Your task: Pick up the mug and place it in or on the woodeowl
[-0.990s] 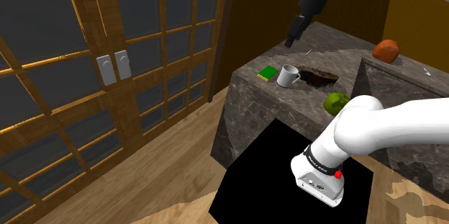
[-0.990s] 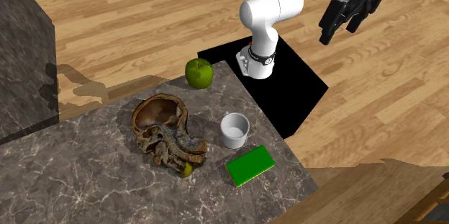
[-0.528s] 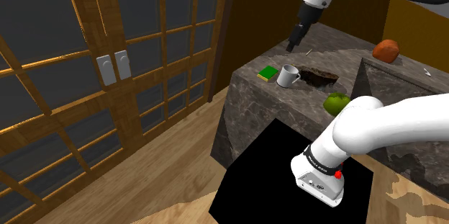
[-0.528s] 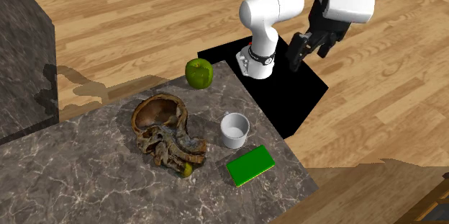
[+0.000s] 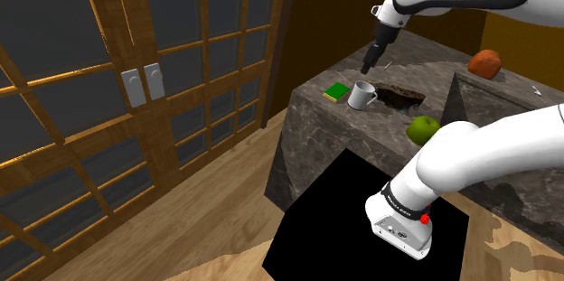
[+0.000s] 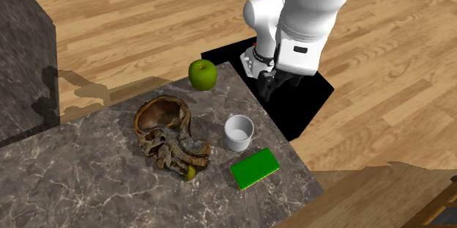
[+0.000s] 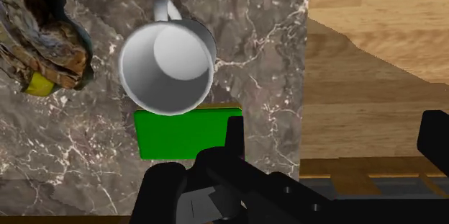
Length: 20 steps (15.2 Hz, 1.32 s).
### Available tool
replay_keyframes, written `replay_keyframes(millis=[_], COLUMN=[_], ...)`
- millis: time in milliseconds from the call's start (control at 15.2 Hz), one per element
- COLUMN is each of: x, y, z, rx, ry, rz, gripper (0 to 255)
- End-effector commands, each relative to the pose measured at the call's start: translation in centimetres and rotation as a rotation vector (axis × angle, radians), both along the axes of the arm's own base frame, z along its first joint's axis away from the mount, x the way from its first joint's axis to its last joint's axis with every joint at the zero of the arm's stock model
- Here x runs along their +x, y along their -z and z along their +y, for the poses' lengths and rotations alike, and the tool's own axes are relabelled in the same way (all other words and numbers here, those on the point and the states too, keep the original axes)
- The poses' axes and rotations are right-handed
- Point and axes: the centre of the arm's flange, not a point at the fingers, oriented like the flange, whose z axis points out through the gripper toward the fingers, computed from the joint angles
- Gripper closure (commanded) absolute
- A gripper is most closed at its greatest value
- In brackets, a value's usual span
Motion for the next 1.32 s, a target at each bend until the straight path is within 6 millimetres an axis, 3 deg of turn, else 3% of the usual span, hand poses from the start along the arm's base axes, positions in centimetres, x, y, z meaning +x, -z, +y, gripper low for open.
replay_keyframes(millis=[0,792,1254], x=[0.3,1.5,1.3], y=[1.5,10.8,14.0], z=[-2.5,-15.8,-15.6], rx=[0.004,0.037,0.037], ry=[0.001,0.016,0.016], rz=[0.007,0.049,0.049], gripper=[0,0,0])
